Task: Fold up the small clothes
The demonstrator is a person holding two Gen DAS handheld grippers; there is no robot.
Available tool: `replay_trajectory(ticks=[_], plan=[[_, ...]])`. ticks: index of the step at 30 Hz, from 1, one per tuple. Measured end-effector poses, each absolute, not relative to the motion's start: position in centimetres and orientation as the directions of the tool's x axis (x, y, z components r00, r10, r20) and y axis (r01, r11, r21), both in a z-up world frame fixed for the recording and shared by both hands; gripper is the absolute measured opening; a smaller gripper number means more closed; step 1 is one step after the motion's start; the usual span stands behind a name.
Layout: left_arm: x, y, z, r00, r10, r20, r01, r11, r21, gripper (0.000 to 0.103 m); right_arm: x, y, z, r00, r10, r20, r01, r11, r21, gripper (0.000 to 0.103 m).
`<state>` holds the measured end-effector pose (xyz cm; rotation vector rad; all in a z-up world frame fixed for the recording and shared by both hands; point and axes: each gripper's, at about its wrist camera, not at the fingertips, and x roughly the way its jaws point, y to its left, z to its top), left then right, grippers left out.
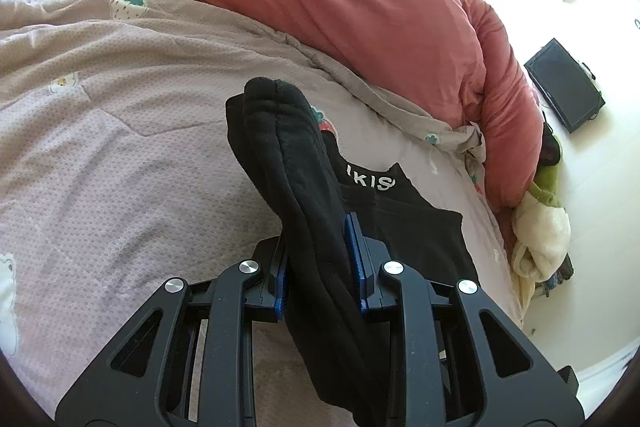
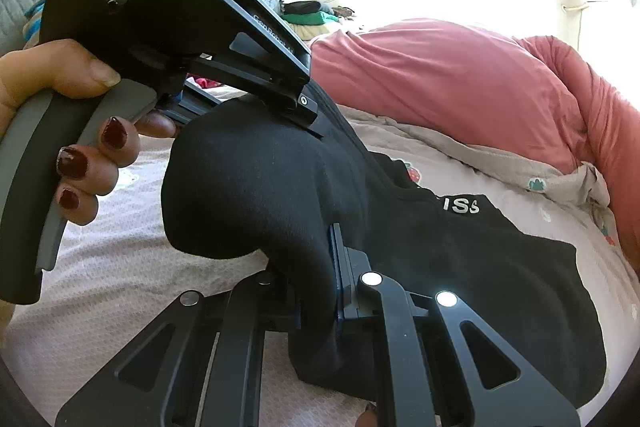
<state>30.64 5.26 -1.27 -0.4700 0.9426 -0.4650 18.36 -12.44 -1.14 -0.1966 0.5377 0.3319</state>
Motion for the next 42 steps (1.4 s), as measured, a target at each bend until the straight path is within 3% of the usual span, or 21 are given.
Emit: replay_trajectory(ticks=[42], plan=[[30.5, -6.6, 2.6, 0.487, -0.480, -0.730, 0.230, 0.876, -0.423, 0.019, 17.7, -21.7, 0.1, 0.796, 0.311, -0.519, -0.224, 0.948, 0.226, 0.007]])
